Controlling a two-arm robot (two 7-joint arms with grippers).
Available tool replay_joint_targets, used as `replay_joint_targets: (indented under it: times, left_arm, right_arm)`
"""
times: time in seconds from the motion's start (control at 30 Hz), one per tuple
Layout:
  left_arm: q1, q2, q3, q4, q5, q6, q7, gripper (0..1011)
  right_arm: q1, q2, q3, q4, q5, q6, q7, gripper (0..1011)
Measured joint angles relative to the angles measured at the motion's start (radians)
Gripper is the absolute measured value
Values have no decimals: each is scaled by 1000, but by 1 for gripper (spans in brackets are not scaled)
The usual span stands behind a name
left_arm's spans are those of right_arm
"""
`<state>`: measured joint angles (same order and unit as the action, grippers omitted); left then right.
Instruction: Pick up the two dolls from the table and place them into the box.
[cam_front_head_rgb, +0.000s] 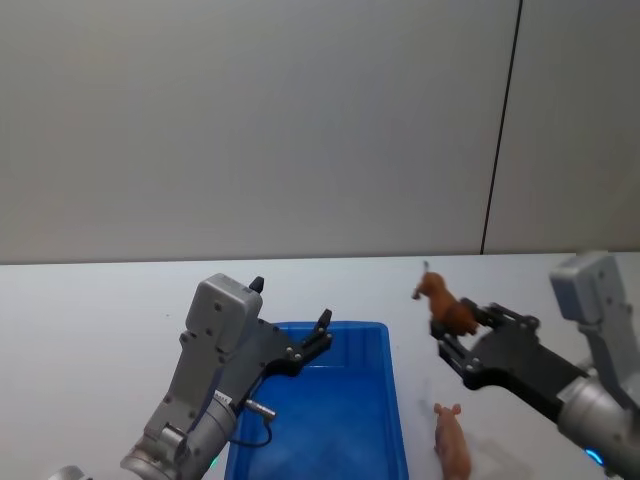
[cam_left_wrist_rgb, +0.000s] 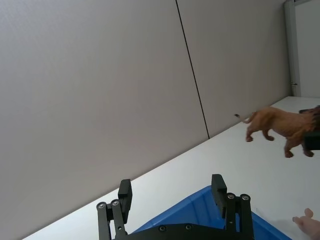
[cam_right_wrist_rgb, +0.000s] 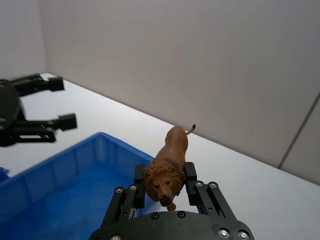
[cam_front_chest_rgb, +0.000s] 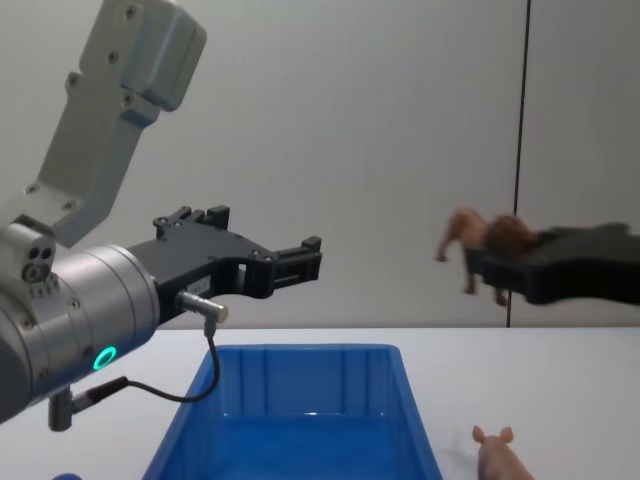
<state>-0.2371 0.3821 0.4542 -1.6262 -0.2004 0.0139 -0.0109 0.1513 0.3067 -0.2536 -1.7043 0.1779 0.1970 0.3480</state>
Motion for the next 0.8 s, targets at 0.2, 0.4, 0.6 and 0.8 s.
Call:
replay_joint_targets:
  times: [0.2, 0.4, 0.6, 0.8]
  left_arm:
    - [0, 0, 0, 0, 0, 0, 0, 1002]
    - [0, 0, 0, 0, 0, 0, 0, 1002]
    - [0, 0, 0, 0, 0, 0, 0, 1002]
    - [0, 0, 0, 0, 0, 0, 0, 1002]
  right_arm:
    - [53, -43, -24, 32, -1, 34, 61, 443]
    - [97, -84, -50, 83, -4, 70, 109, 443]
    - [128, -117, -75, 139, -13, 94, 142, 590]
    - [147, -136, -90, 178, -20, 107, 161, 753]
